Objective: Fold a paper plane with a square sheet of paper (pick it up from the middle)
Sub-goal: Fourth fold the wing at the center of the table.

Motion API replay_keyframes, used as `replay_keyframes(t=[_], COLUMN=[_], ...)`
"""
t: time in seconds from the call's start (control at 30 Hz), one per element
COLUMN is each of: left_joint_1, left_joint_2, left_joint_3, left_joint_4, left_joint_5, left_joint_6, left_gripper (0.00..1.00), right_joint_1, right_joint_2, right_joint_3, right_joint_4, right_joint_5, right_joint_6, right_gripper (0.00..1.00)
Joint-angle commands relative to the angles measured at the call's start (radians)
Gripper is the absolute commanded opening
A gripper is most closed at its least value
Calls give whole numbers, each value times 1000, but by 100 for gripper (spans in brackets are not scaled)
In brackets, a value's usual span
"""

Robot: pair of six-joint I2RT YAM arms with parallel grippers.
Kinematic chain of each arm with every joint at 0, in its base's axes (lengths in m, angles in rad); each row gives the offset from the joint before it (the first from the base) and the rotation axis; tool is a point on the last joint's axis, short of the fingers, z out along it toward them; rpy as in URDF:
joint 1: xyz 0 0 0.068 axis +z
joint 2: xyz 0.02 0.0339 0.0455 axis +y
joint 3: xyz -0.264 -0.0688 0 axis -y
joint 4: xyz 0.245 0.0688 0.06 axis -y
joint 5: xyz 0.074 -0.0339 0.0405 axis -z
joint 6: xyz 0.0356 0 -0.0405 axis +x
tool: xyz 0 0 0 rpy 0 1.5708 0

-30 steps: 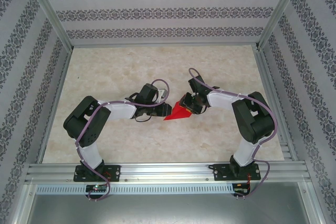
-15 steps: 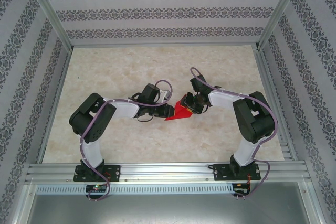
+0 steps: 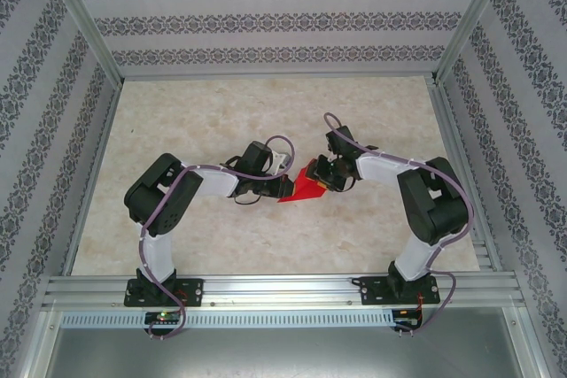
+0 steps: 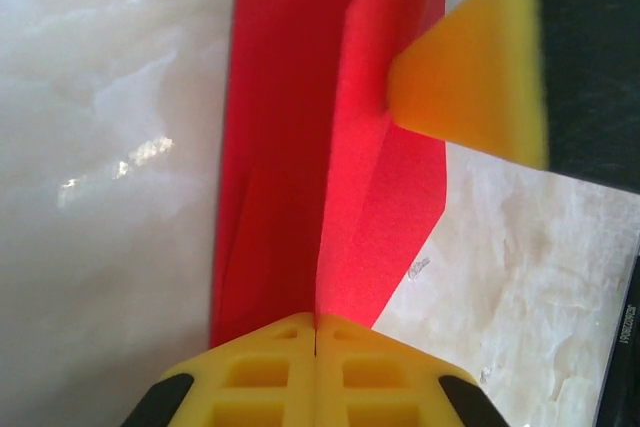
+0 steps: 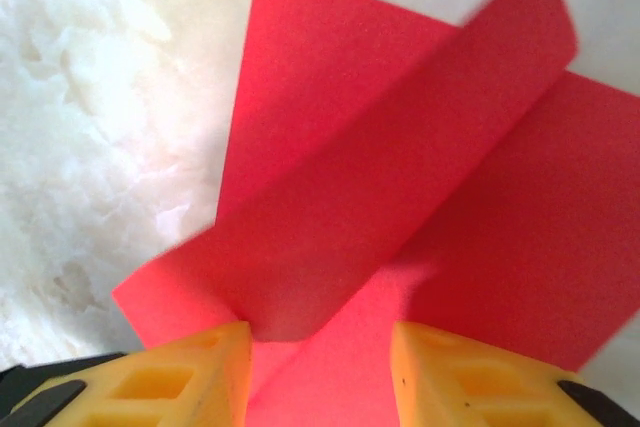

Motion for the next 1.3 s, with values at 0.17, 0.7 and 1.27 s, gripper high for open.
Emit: replay_keyframes(t=[0.17, 0.7, 1.27], left_joint_1=[-24, -38, -25], left_joint_2=[-54, -49, -65], left_joint_3=[-11, -6, -45], left_joint_4=[59, 88, 159], left_joint_5=[-11, -18, -19], left_joint_6=[-103, -252, 77], left_gripper=[1, 5, 34], right_joint_1=[-18, -24, -29], right_joint_2=[-192, -103, 29], right_joint_3=[-96, -127, -120], right_joint_4=[24, 263, 341], right_joint_5=[25, -43, -42], right_joint_6=[-98, -67, -1], right_gripper=[50, 56, 53])
